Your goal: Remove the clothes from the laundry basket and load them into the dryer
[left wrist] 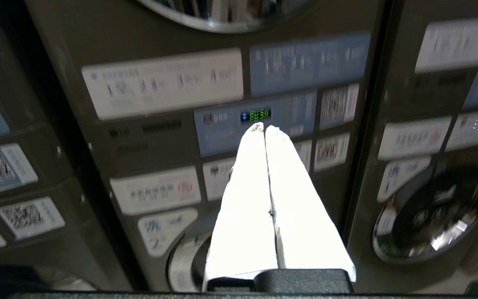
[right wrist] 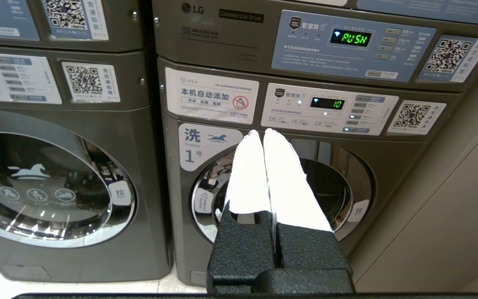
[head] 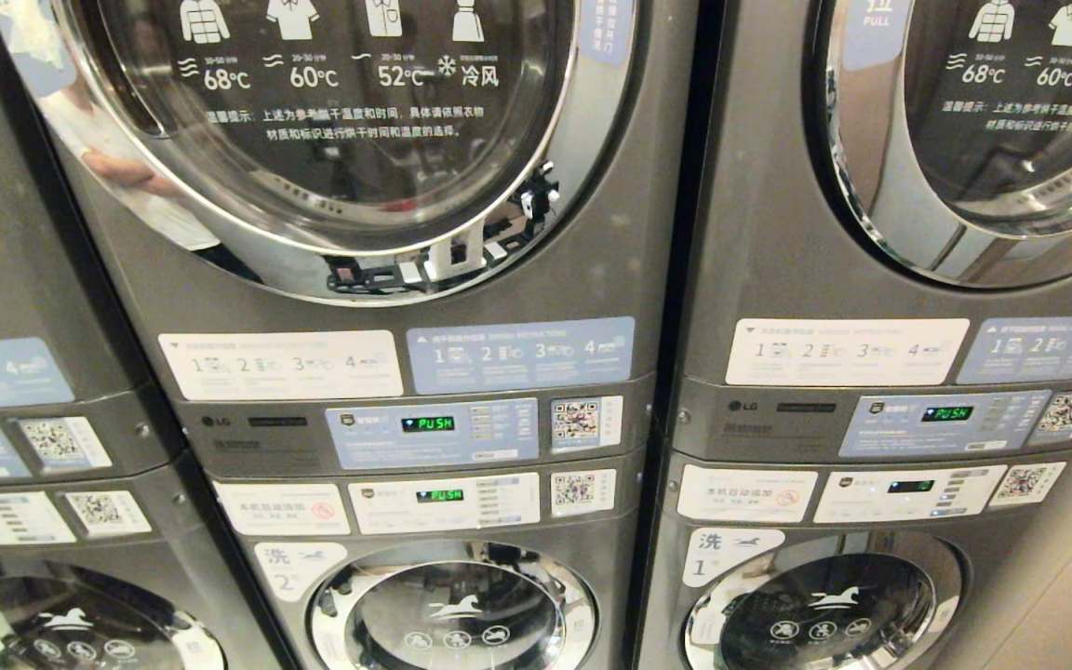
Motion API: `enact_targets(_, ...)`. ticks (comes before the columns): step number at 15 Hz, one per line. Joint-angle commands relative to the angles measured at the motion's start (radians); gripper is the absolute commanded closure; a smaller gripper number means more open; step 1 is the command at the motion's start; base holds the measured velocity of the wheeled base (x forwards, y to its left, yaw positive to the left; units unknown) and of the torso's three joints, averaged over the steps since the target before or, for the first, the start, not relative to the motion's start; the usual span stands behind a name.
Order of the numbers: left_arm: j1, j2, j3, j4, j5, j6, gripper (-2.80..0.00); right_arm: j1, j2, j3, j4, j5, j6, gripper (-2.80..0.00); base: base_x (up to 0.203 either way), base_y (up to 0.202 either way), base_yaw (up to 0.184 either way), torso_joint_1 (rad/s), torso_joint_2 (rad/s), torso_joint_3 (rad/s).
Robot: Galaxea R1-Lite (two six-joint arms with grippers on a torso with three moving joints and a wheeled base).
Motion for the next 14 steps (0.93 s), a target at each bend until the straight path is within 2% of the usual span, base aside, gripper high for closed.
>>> enact_targets(1, 0.000, 0.332, -0.184, -0.036, -0.002, -0.047, 0.00, 0.000, -0.002, 0.000, 0.001, 0.000, -0.001, 0.00, 0.000, 0.000, 0.000, 0.000, 0.00, 0.000)
enact_targets(5, 0.021, 0.853, -0.688, -0.217, -0.002, -0.151, 0.00, 0.000, -0.002, 0.000, 0.000, 0.000, 0.002, 0.00, 0.000, 0.000, 0.000, 0.000, 0.00, 0.000)
enact_targets(8, 0.063, 1.085, -0.980, -0.300, -0.004, -0.191, 0.00, 0.000, -0.002, 0.000, -0.001, 0.000, 0.004, 0.00, 0.000, 0.000, 0.000, 0.000, 0.00, 0.000)
enact_targets(10, 0.134, 1.156, -1.071, -0.323, -0.001, -0.180, 0.00, 0.000, -0.002, 0.000, -0.001, 0.000, 0.004, 0.00, 0.000, 0.000, 0.000, 0.000, 0.00, 0.000)
enact_targets(14, 0.206, 1.198, -1.093, -0.327, 0.003, -0.152, 0.00, 0.000, -0.002, 0.000, -0.001, 0.000, 0.004, 0.00, 0.000, 0.000, 0.000, 0.000, 0.00, 0.000)
